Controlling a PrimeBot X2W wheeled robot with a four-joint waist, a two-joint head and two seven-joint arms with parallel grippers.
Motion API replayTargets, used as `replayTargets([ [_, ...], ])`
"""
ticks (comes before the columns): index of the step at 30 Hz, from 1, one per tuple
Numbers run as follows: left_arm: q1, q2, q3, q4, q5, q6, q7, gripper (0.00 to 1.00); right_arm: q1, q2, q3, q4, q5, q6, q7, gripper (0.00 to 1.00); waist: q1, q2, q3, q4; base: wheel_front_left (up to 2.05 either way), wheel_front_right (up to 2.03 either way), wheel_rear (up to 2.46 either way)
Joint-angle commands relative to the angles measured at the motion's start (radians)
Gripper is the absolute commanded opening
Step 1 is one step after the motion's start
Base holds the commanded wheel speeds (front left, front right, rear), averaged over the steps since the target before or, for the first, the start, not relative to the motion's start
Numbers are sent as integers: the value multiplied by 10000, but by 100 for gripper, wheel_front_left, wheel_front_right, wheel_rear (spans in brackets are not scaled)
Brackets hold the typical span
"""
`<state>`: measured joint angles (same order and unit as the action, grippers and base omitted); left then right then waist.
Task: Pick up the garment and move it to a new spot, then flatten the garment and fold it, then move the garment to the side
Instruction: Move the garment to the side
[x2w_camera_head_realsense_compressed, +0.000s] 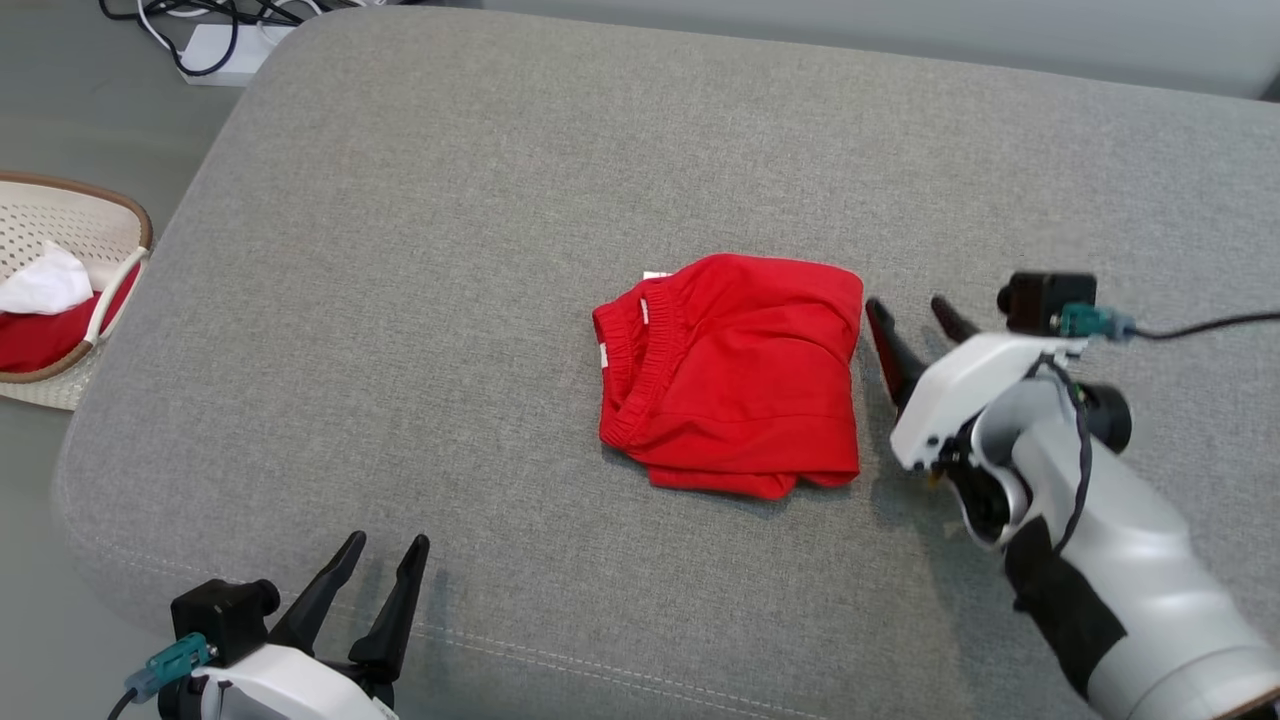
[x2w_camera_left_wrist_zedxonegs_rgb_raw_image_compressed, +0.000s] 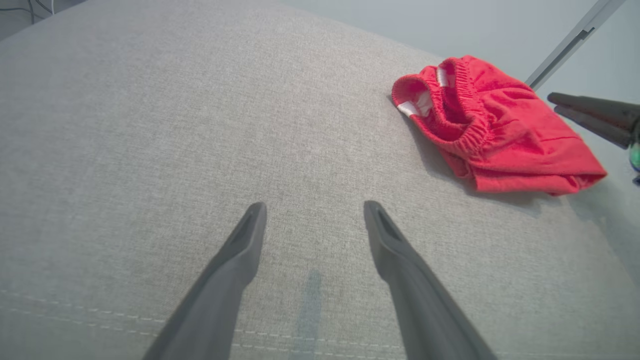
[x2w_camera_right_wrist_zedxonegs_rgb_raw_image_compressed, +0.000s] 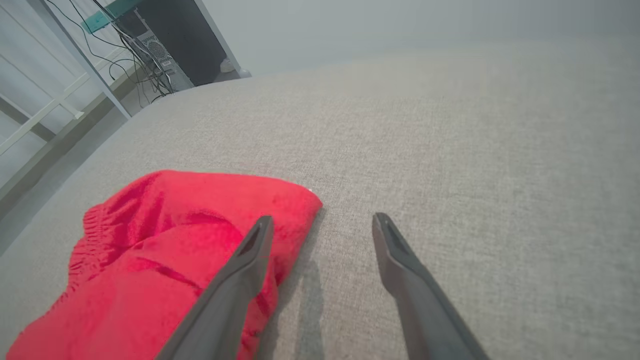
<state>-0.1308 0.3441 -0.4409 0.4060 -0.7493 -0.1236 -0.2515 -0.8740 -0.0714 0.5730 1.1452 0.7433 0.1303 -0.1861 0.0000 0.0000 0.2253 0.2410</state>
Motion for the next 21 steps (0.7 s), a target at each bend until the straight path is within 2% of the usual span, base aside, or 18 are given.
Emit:
replayTargets([
  [1, -307, 398, 374, -206, 3, -71, -103, 100, 278, 212, 156, -266, 127, 4, -142, 100, 0, 0, 34, 15, 0, 0, 0],
  [7, -365, 484, 235, -310, -34, -71, -103, 100, 1203, 212, 740, -936, 860, 4, -282, 100, 0, 0, 157, 261, 0, 0, 0],
  [14, -364, 522, 196, -291, -44, -71, -103, 100, 1395, 212, 1350, -1447, 1512, 4, -532, 100, 0, 0, 158, 471, 0, 0, 0],
  [21, -273, 464, 113, -279, 53, -71, -103, 100, 1247, 212, 1199, -1497, 1760, 4, -742, 100, 0, 0, -8, 375, 0, 0, 0],
])
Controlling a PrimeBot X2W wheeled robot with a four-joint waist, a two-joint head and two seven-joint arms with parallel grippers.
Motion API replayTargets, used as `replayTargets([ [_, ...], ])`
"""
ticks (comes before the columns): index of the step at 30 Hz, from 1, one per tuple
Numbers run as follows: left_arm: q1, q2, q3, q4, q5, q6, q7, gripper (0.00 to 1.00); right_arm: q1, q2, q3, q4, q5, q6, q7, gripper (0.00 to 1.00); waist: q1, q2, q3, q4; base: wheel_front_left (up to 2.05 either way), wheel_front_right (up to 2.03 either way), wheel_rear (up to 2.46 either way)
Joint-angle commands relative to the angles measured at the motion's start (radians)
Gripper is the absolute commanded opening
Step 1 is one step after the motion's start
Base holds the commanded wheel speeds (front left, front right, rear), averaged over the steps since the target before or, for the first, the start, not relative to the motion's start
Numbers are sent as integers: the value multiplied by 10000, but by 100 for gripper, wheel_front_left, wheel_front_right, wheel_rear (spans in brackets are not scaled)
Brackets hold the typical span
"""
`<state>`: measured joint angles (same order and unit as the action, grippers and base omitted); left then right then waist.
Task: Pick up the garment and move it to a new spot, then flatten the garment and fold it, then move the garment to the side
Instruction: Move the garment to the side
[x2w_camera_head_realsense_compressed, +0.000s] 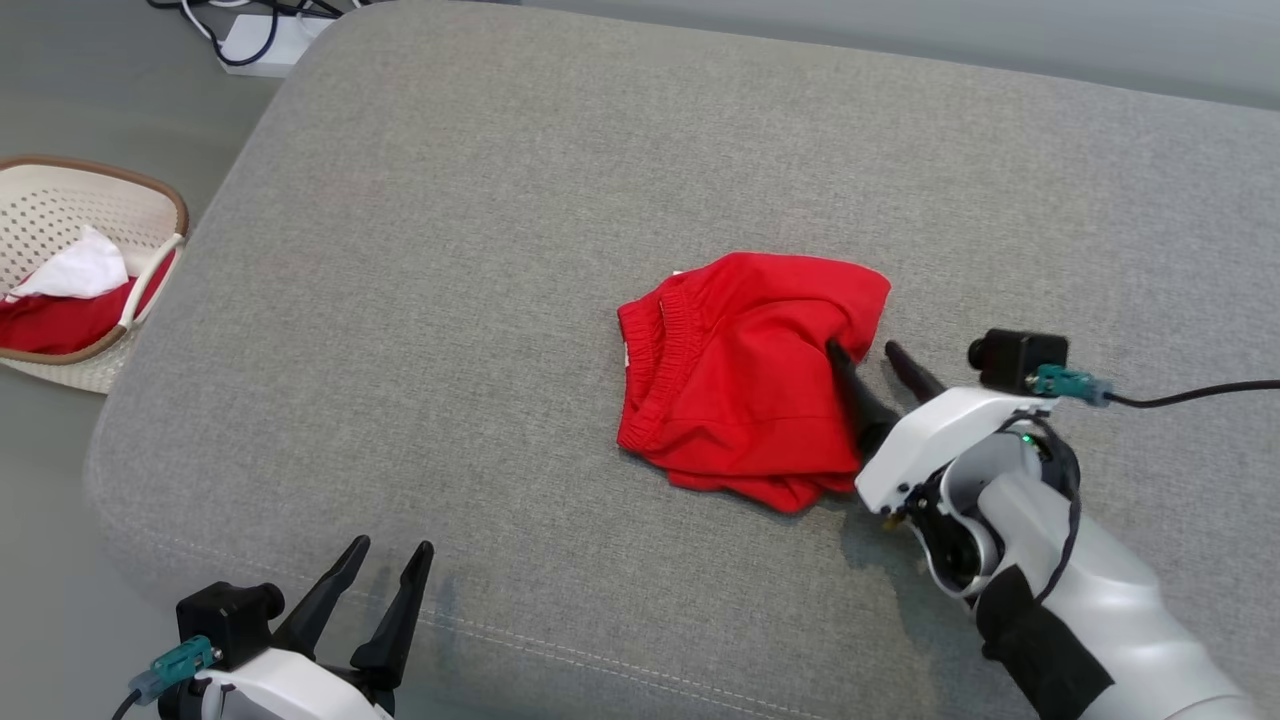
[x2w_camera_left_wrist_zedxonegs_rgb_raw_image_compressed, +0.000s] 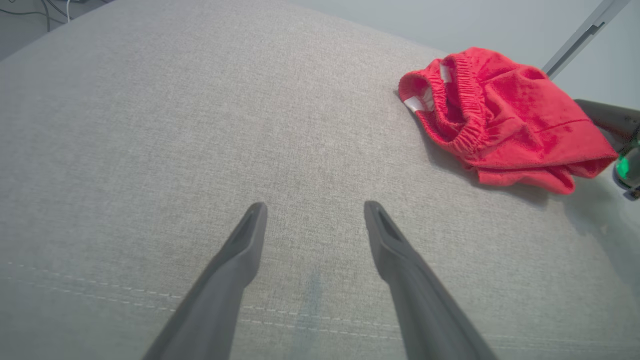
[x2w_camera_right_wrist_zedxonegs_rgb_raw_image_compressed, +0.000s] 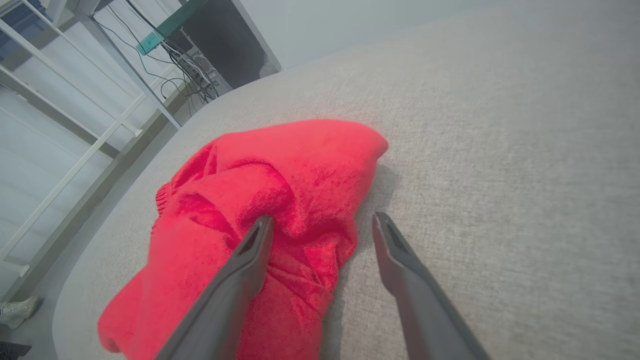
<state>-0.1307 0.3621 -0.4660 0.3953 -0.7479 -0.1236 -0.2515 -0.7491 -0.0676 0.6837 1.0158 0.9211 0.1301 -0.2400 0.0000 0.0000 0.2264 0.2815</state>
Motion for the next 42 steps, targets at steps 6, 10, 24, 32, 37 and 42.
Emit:
replayTargets([
  [6, -227, 264, 317, -238, 136, -71, -103, 100, 125, 174, -1729, -1200, -1487, 6, -214, 100, 0, 0, -56, -220, 0, 0, 0],
  [10, -247, 238, 234, -269, 163, -71, -103, 100, 580, 174, -1671, -1870, -2334, 6, -216, 100, 0, 0, -45, -200, 0, 0, 0],
  [24, -357, 221, -4, -46, -255, -71, -103, 100, 530, 174, -1807, -933, -4352, 6, 982, 100, 0, 0, 137, 104, 0, 0, 0],
  [32, -459, 272, 25, -174, -371, -71, -103, 100, 999, 174, -1530, -1361, -3986, 6, 1728, 100, 0, 0, 250, 52, 0, 0, 0],
  [37, -525, 289, -74, -232, -408, -71, -103, 100, 1021, 174, -1214, -1624, -3514, 6, 1991, 35, 0, 0, 317, 91, 0, 0, 0],
  [42, -565, 306, -163, -253, -493, -71, -103, 100, 859, 174, -1303, -1172, -3172, 6, 1770, 0, 0, 0, 297, 198, 0, 0, 0],
])
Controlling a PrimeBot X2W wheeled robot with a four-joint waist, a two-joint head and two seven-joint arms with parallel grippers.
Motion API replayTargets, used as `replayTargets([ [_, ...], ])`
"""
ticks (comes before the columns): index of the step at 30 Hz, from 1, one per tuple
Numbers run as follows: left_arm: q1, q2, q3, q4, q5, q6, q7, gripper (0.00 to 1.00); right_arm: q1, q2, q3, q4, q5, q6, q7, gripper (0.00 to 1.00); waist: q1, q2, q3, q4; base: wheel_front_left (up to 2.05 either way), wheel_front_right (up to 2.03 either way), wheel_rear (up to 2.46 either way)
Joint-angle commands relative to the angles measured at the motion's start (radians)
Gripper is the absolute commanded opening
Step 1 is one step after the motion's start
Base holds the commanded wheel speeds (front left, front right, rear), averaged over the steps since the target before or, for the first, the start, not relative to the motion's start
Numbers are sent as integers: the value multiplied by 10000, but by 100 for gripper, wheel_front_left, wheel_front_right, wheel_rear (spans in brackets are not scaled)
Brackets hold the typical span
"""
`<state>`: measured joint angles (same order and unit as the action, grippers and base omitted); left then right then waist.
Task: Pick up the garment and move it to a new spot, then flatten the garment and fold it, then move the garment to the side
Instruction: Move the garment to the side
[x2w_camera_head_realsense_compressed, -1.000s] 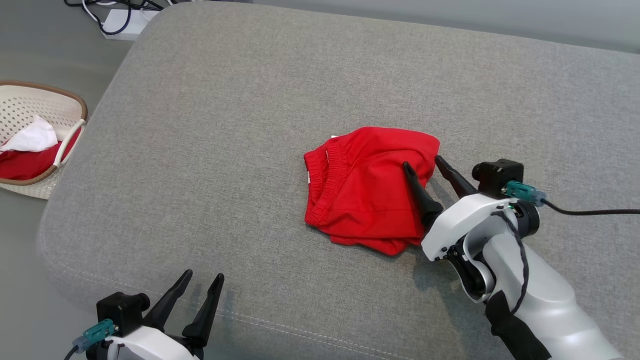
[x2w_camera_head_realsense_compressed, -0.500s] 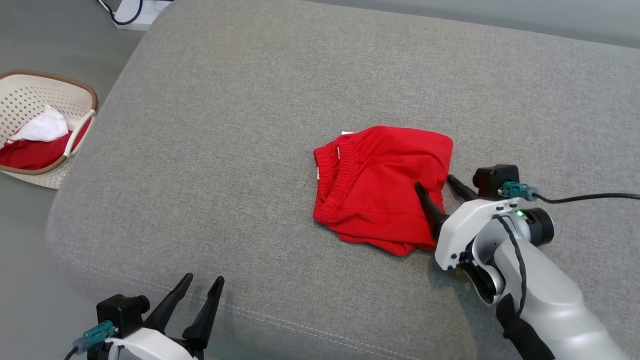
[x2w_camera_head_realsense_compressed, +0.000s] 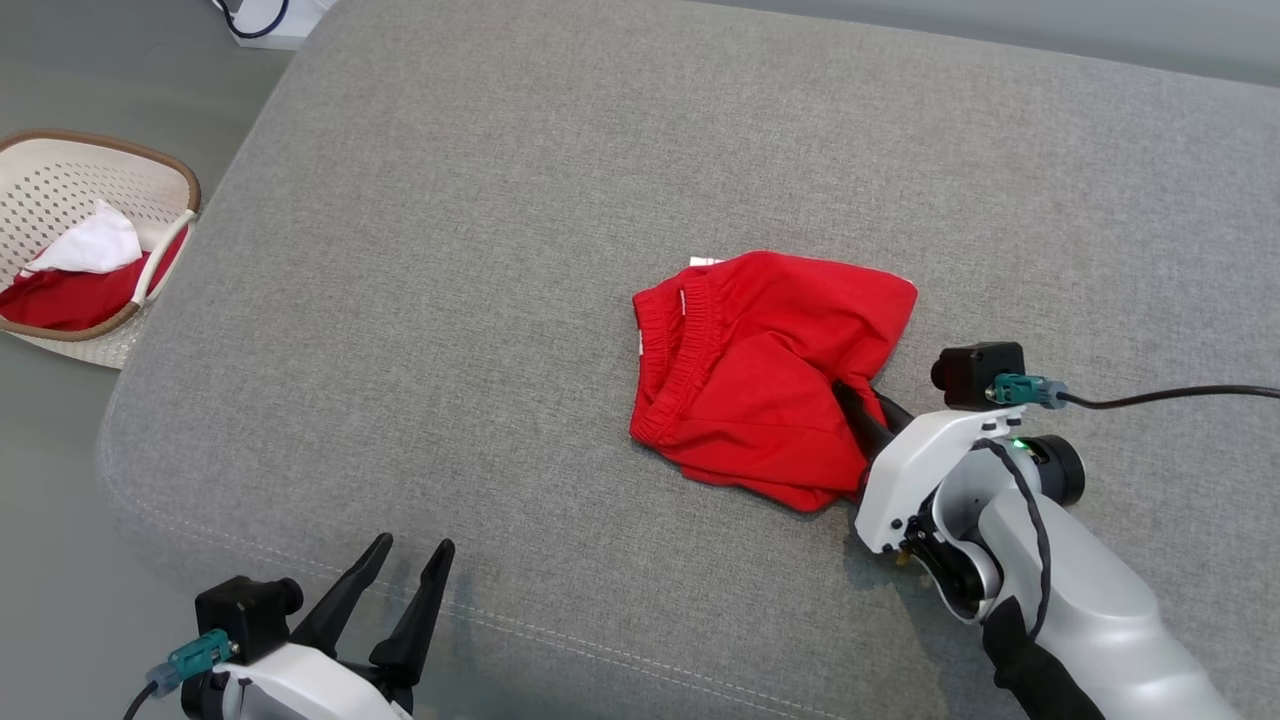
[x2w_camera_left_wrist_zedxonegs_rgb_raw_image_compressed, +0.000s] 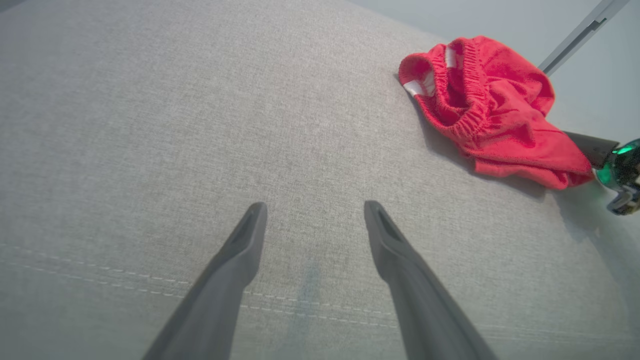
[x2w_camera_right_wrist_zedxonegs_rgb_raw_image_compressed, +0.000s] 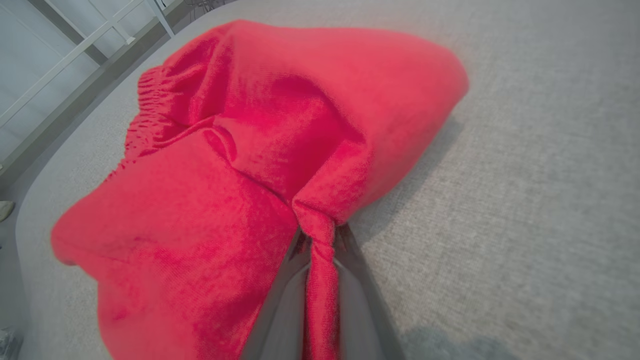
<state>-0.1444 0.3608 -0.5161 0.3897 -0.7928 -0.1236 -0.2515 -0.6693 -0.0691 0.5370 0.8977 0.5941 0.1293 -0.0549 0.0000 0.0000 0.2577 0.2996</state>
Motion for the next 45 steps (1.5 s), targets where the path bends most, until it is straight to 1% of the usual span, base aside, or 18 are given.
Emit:
replayTargets([
  [1, -420, 327, 341, -198, -65, -71, -103, 100, 8, 189, 162, 141, 81, 14, -166, 0, 0, 0, -29, 22, 0, 0, 0],
  [7, -346, 335, 520, -144, 22, -71, -103, 100, -207, 189, -95, 669, 388, 14, -1143, 0, 0, 0, -279, -175, 0, 0, 0],
  [13, -137, 262, 792, -127, 423, -71, -103, 100, -10, 189, -167, 1026, 865, 14, -1715, 0, 0, 0, -759, -910, 0, 0, 0],
  [14, 65, 193, 998, -134, 716, -71, -103, 100, 384, 189, -259, 1122, 1167, 14, -1932, 0, 0, 0, -1074, -1667, 0, 0, 0],
  [17, 226, 109, 1216, -145, 964, -71, -103, 100, 768, 189, -420, 1127, 1353, 14, -2018, 0, 0, 0, -1282, -2336, 0, 0, 0],
  [18, 226, 109, 1216, -145, 964, -71, -103, 100, 768, 189, -420, 1127, 1353, 14, -2018, 0, 0, 0, -1282, -2336, 0, 0, 0],
  [22, 413, -45, 1593, -268, 1293, -71, -103, 100, 1236, 189, -733, 1091, 1301, 14, -2058, 0, 0, 0, -1431, -3245, 0, 0, 0],
  [26, 642, -159, 1909, -471, 1608, -71, -103, 100, 1737, 189, -1169, 639, 1019, 14, -2064, 0, 0, 0, -1513, -4133, 0, 0, 0],
  [29, 811, -270, 2111, -544, 1781, -71, -103, 100, 2188, 189, -1301, 275, 867, 14, -2066, 0, 0, 0, -1595, -4732, 0, 0, 0],
  [33, 1012, -431, 2270, -611, 1990, -71, -103, 100, 2724, 189, -1385, -31, 704, 14, -2066, 0, 0, 0, -1689, -5368, 0, 0, 0],
  [38, 1166, -491, 2381, -722, 2151, -71, -103, 100, 3107, 189, -1384, -219, 425, 14, -2067, 0, 0, 0, -1604, -5782, 0, 0, 0],
  [41, 1207, -432, 2372, -854, 2169, -71, -103, 100, 3001, 189, -1234, -377, 63, 14, -2059, 0, 0, 0, -1468, -5818, 0, 0, 0],
  [45, 1254, -249, 2184, -952, 2054, -71, -103, 100, 2285, 189, -1089, -579, -882, 14, -1683, 0, 0, 0, -1271, -5705, 0, 0, 0],
])
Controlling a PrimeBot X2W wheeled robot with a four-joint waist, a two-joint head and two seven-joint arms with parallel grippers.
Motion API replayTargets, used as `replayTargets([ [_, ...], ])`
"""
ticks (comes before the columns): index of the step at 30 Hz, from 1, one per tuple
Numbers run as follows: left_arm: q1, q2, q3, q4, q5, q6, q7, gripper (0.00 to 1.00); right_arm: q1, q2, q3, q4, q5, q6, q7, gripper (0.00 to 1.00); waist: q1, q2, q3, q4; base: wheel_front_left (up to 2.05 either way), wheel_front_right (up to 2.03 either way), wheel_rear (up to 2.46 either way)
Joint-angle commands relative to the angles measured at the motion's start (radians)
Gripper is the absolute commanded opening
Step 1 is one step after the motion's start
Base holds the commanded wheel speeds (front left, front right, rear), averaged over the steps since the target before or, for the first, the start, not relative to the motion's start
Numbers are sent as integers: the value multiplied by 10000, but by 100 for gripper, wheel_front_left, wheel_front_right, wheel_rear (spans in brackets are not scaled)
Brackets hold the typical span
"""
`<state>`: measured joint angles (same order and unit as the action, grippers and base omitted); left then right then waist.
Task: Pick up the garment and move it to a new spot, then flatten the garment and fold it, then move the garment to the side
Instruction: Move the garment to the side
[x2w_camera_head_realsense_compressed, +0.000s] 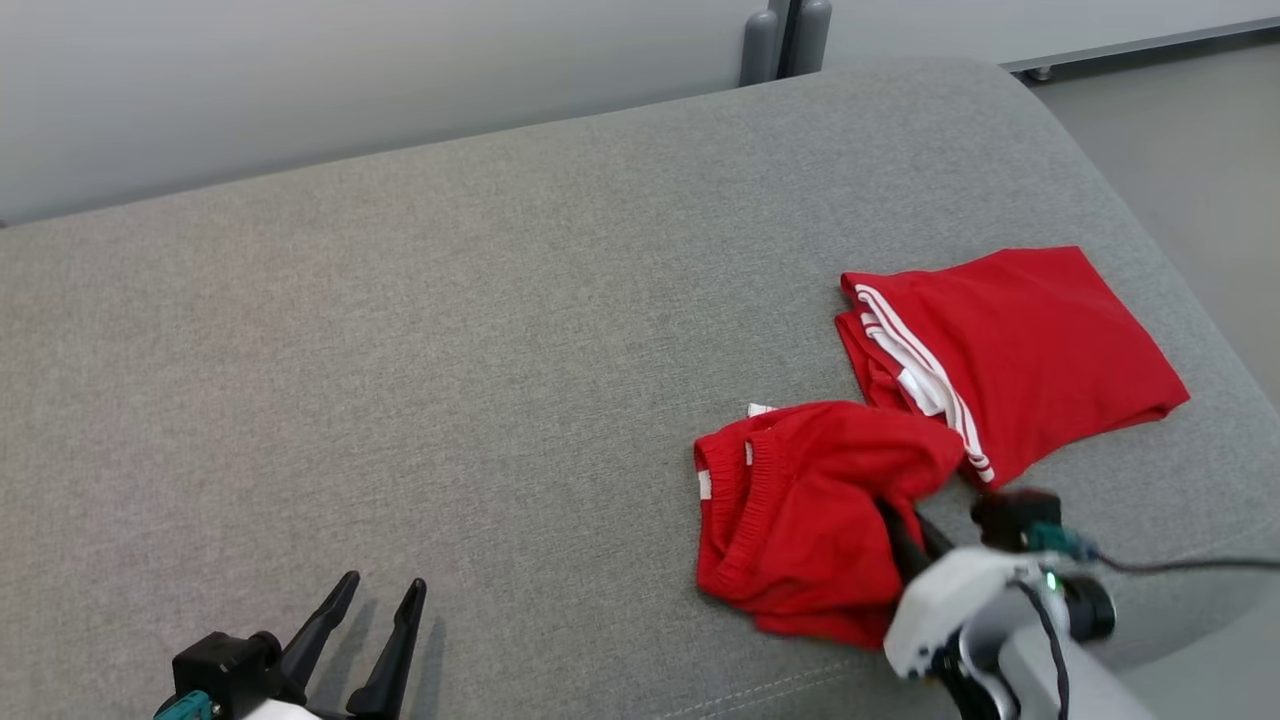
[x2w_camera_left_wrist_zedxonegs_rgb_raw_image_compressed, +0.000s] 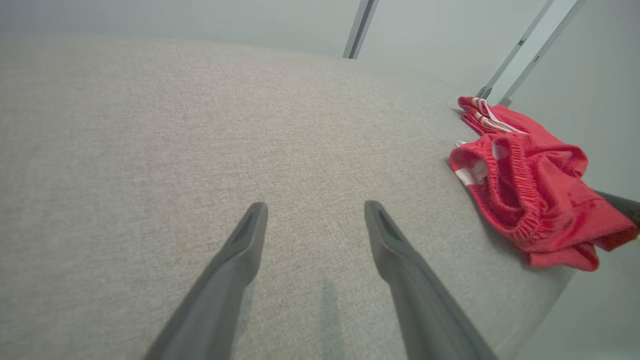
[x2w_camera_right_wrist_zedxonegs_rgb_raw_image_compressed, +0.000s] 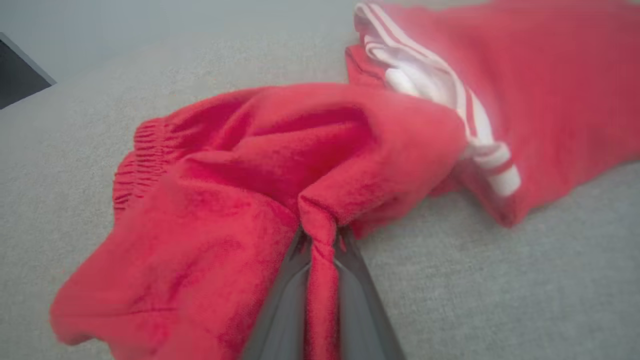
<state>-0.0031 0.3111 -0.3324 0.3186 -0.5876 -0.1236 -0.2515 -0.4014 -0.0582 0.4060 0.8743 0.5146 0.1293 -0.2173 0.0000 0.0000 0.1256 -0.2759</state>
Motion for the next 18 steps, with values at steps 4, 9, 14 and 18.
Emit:
replayTargets([
  [4, -173, 494, 286, -370, -166, -71, -103, 100, -1436, 80, -251, -846, -1312, 14, 678, 0, 0, 0, 286, 287, 0, 0, 0],
  [9, -145, 684, 288, -654, -352, -71, -103, 100, -2145, 80, -1994, -1750, -3380, 14, 2110, 0, 0, 0, 539, 682, 0, 0, 0],
  [14, -211, 896, 302, -865, -528, -71, -103, 100, -1741, 80, -3784, -3318, -5018, 14, 3752, 0, 0, 0, 764, 1114, 0, 0, 0],
  [18, -256, 1074, 301, -1042, -645, -71, -103, 100, -1127, 80, -4813, -4788, -5673, 14, 4771, 0, 0, 0, 934, 1393, 0, 0, 0],
])
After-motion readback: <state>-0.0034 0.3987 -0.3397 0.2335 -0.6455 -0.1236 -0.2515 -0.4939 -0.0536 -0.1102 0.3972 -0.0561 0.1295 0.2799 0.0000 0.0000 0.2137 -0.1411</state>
